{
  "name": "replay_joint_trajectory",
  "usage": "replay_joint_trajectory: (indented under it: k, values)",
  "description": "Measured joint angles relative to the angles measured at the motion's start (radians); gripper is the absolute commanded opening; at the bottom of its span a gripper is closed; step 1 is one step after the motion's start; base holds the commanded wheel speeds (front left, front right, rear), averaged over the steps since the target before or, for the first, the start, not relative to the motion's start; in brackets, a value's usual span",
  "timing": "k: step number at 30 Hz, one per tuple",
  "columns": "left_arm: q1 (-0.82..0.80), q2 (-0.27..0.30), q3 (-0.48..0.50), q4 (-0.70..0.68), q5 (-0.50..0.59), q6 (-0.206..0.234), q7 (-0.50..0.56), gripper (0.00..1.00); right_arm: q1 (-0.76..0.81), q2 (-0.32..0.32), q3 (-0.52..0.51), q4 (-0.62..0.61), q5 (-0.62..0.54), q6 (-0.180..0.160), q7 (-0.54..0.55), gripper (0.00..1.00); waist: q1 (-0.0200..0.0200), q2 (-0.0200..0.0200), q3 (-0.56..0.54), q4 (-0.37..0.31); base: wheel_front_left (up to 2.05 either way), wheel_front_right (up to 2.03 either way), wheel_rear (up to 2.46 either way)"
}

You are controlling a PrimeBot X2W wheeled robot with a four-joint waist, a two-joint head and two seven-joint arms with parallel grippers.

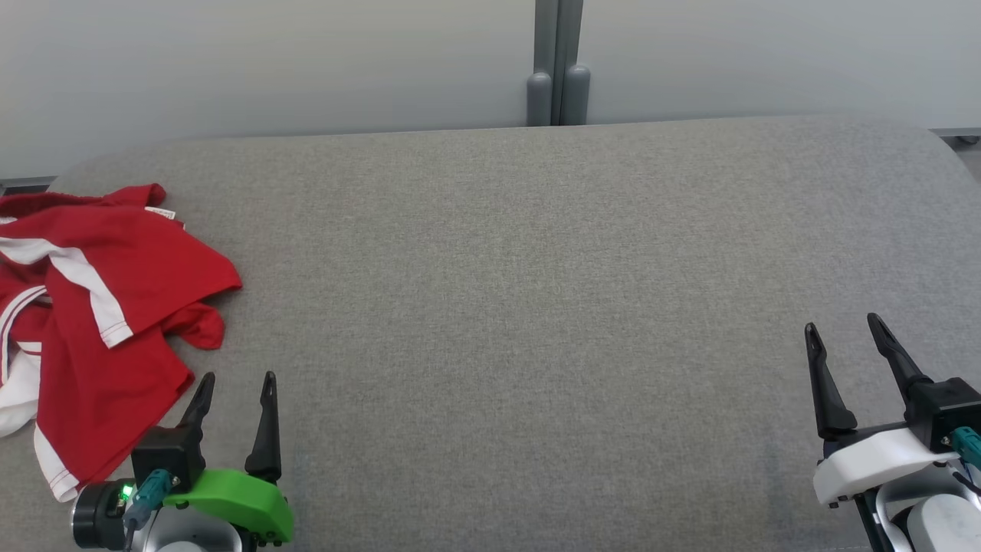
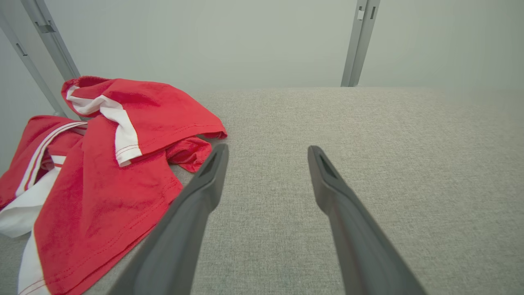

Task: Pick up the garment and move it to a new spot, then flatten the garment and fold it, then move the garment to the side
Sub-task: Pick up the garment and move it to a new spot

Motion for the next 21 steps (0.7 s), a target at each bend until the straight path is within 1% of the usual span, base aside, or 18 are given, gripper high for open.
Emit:
replay_joint_trajectory:
  k: [3, 7, 9, 16, 21]
  values:
    - [-0.005, 0.000, 0.006, 0.000, 0.001, 0.000, 0.000, 1.00, 0.000, 0.000, -0.001, -0.011, -0.004, 0.001, 0.000, 1.00, 0.0000, 0.0000, 0.005, 0.015, 0.00, 0.00, 0.00]
    - [-0.020, 0.000, 0.017, -0.001, 0.001, 0.000, 0.000, 1.00, -0.004, 0.000, 0.010, -0.023, -0.021, 0.019, 0.000, 1.00, 0.0000, 0.0000, 0.012, 0.042, 0.00, 0.00, 0.00]
    - [-0.020, -0.002, 0.019, 0.000, 0.001, 0.000, 0.000, 1.00, -0.006, 0.000, 0.013, -0.024, -0.023, 0.021, 0.000, 1.00, 0.0000, -0.0001, 0.014, 0.051, 0.00, 0.00, 0.00]
    - [-0.020, -0.006, 0.062, -0.001, -0.002, 0.004, -0.003, 1.00, -0.063, 0.004, 0.065, -0.027, -0.044, 0.065, -0.002, 1.00, 0.0000, 0.0000, 0.026, 0.127, 0.00, 0.00, 0.00]
    - [-0.019, -0.009, 0.085, 0.004, -0.002, 0.016, -0.003, 1.00, -0.076, 0.005, 0.077, -0.026, -0.054, 0.077, -0.002, 1.00, 0.0000, 0.0000, 0.032, 0.189, 0.00, 0.00, 0.00]
